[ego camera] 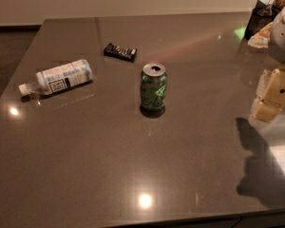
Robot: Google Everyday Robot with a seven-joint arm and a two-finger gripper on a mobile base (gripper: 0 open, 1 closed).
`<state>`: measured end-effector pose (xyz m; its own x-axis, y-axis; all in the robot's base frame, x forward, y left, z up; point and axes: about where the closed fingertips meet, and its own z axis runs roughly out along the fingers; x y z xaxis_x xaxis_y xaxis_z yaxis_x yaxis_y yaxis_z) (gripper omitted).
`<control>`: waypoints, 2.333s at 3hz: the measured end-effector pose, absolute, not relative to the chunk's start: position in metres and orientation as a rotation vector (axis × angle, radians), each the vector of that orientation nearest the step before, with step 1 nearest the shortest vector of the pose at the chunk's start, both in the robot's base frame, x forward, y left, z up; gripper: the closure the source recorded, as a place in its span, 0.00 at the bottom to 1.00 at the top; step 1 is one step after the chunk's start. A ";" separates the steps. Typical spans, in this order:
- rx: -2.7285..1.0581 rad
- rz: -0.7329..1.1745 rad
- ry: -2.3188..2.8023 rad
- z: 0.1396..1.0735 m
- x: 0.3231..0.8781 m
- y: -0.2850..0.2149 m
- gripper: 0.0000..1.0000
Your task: Move green can near blue plastic bottle
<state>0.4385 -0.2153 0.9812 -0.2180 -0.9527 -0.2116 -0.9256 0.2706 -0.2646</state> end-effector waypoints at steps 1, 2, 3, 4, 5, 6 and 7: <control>-1.715 -0.116 2.218 0.981 0.438 -0.215 0.00; -1.714 -0.089 2.193 0.977 0.450 -0.201 0.00; -1.728 -0.031 2.138 0.962 0.480 -0.166 0.00; -1.734 0.004 2.115 0.949 0.498 -0.140 0.00; -1.748 0.051 2.089 0.933 0.511 -0.112 0.00; -1.750 0.092 2.069 0.921 0.524 -0.090 0.00; -1.747 0.141 2.060 0.911 0.535 -0.075 0.00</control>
Offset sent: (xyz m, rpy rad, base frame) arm 0.0417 0.0492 -0.0208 0.0873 -0.0010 0.0503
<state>0.5346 -0.0751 0.9114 -0.1110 -0.9159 -0.3859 -0.9598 0.1996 -0.1975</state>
